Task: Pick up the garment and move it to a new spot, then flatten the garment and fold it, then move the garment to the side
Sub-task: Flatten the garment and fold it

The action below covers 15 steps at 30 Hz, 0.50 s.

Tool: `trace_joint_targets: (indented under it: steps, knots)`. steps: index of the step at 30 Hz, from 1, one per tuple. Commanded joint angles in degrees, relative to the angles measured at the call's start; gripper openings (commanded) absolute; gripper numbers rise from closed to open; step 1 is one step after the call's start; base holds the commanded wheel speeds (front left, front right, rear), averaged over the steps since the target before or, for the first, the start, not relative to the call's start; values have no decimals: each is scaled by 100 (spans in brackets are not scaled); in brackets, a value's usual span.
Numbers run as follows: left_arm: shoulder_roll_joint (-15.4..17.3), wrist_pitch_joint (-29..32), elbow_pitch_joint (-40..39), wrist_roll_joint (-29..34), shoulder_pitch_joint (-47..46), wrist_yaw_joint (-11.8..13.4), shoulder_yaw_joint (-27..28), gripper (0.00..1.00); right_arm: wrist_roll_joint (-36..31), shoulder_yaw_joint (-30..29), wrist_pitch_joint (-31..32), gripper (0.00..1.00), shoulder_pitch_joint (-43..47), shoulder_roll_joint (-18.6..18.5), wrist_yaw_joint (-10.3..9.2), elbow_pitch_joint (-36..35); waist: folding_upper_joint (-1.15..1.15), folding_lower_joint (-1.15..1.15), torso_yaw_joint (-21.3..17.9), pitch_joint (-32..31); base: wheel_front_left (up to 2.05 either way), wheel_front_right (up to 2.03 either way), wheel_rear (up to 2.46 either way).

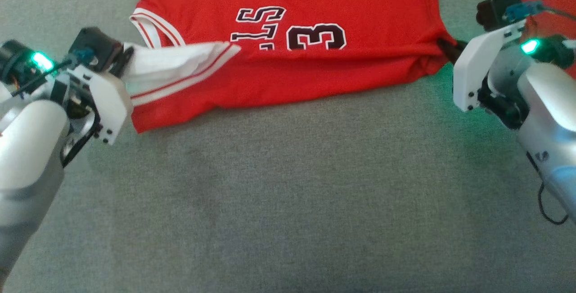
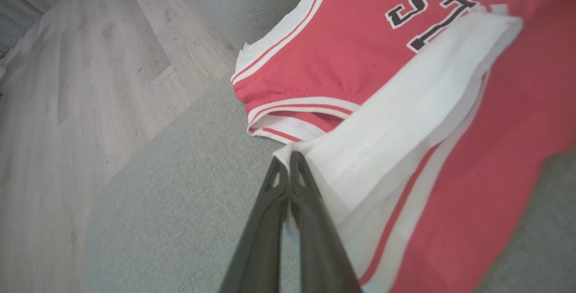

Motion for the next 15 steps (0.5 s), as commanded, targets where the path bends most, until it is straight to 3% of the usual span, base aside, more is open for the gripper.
trace_joint_targets:
  steps: [1, 3, 4, 5, 6, 9, 15]
  knots:
    - [203, -122, -12, 71, -443, 13, 187, 0, -41, 7, -83, 0, -150, 16, -5, -44, 0, 0, 5, 52, 0, 0, 0]
    - [119, -281, 132, 127, -598, 13, 143, 0, -67, 13, -123, 0, -239, 53, -5, 65, 0, 0, 8, 102, 0, 0, 0]
    - [60, -375, 213, 148, -673, 15, 141, 25, -104, 16, -169, 0, -293, 65, -5, 121, 0, 0, 12, 123, 0, 0, 0]
    - [60, -375, 213, 148, -673, 15, 141, 25, -104, 16, -169, 0, -293, 65, -5, 121, 0, 0, 12, 123, 0, 0, 0]
    - [-74, -608, 386, 195, -820, 87, 164, 100, -167, -26, -289, 100, -396, 106, -5, 268, 0, 0, 20, 161, 0, 0, 0]
    - [-221, -910, 554, 225, -949, 234, 230, 100, -228, -110, -506, 100, -507, 171, -5, 391, 0, 0, 25, 183, 0, 0, 0]
    - [-619, -2198, 980, 124, -1146, 937, 694, 100, -371, -680, -1892, 100, -731, 439, -5, 659, 0, 0, 50, 69, 0, 0, 0]
